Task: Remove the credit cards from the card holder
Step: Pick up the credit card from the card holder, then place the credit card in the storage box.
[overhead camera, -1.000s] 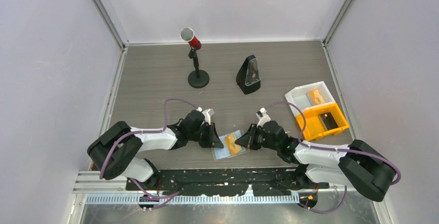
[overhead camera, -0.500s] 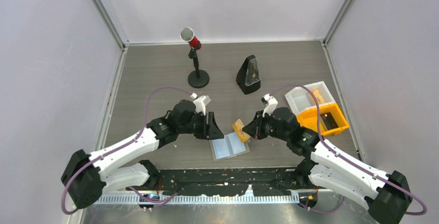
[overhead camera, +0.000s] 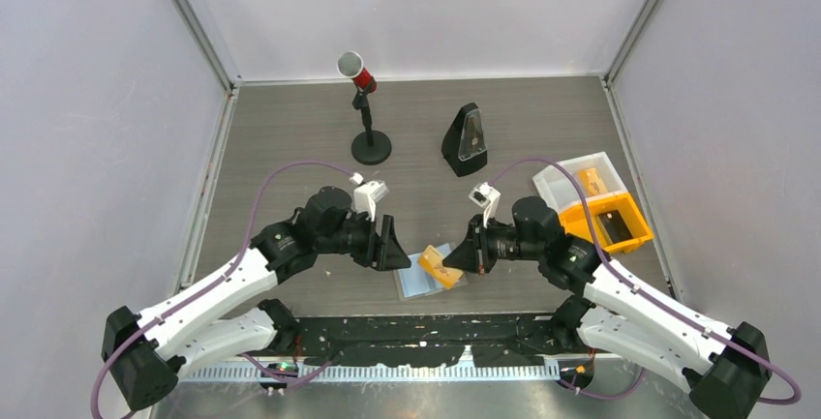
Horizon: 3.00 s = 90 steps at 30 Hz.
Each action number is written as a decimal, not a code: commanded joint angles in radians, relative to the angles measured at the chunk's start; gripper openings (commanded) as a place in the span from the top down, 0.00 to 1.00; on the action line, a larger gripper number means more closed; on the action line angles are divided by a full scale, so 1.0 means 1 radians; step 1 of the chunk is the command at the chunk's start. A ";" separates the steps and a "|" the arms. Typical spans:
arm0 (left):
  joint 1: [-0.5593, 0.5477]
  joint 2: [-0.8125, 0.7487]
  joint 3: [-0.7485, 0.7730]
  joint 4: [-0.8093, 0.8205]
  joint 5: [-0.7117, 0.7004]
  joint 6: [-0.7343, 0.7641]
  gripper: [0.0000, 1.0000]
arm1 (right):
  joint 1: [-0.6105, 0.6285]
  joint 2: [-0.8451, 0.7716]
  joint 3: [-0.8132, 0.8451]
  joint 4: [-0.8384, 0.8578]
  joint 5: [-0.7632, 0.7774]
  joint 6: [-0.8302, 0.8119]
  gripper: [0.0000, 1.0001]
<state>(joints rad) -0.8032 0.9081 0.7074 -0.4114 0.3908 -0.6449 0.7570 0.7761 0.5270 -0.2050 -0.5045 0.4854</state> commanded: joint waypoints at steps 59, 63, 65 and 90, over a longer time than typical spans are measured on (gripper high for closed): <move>-0.001 -0.137 -0.155 0.344 -0.050 -0.253 0.33 | -0.034 -0.220 -0.169 0.424 0.314 0.365 0.95; -0.001 -0.161 -0.106 0.202 -0.085 -0.169 0.08 | -0.148 -0.206 -0.061 0.269 0.318 0.257 0.95; -0.001 -0.163 -0.068 0.119 -0.096 -0.119 0.01 | -0.214 -0.184 -0.003 0.188 0.327 0.197 0.95; -0.001 -0.230 0.040 -0.293 -0.246 0.154 0.01 | -1.093 0.148 0.202 0.005 0.437 -0.039 0.95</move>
<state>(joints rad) -0.7994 0.6880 0.7212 -0.6804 0.1436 -0.5182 -0.2630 0.8803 0.6788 -0.2050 -0.0719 0.4995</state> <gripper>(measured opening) 0.992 0.075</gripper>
